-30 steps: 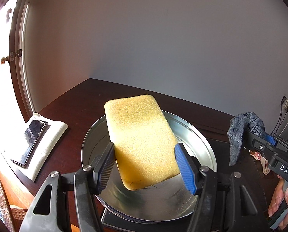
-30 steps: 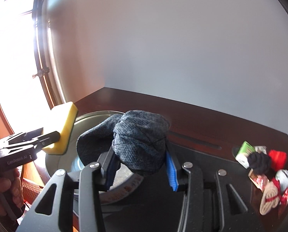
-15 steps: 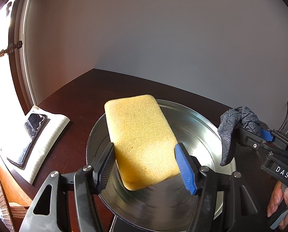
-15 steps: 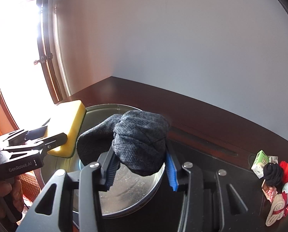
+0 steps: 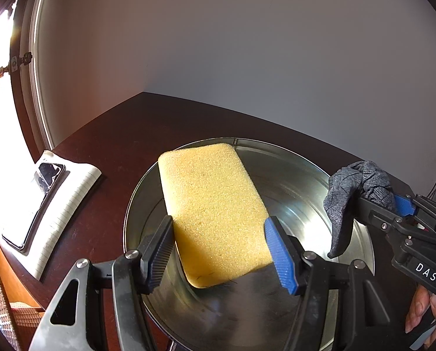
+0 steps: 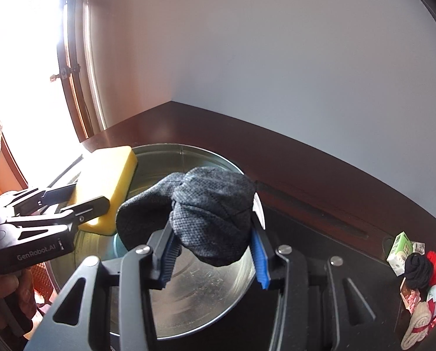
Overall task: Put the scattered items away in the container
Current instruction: 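Carry the sponge in the left gripper and cap in the right over the silver bin, then open the left gripper over the bin while the right releases the cap inside, then move both grippers back from the bin toward the remaining items on the desk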
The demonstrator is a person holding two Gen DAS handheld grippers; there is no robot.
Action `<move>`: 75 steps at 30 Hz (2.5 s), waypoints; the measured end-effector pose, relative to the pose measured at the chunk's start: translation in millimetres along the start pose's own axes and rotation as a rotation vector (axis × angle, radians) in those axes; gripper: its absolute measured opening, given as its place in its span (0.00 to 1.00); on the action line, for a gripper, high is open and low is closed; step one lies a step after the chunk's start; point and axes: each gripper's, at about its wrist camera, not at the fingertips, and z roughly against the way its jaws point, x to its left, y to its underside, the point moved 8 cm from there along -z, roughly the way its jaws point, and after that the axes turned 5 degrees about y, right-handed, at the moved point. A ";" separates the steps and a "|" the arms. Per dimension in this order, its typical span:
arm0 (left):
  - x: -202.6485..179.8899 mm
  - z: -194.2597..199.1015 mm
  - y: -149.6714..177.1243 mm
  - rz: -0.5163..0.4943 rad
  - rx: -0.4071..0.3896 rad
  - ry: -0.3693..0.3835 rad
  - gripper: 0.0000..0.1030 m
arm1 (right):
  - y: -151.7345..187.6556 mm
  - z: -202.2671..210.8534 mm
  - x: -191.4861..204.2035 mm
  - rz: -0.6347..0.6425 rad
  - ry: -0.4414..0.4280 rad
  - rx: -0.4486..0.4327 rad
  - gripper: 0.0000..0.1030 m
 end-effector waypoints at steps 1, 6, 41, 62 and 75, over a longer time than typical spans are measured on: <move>1.1 -1.6 0.6 0.001 0.003 -0.001 0.62 | -0.2 -1.2 1.1 0.002 -0.001 0.003 0.43; 4.2 -8.6 3.2 0.000 0.017 -0.009 0.62 | 0.4 -8.4 6.0 0.012 -0.001 0.020 0.43; -5.2 -7.6 4.5 -0.002 0.042 -0.015 0.77 | 17.2 -28.4 13.5 0.054 0.011 0.084 0.51; -6.1 25.3 -18.0 0.058 -0.067 -0.021 0.85 | 6.7 25.8 -25.9 -0.060 0.023 -0.049 0.65; -114.7 21.1 -19.1 -0.098 -0.050 0.156 0.85 | 43.1 68.2 -101.7 -0.205 0.113 -0.064 0.68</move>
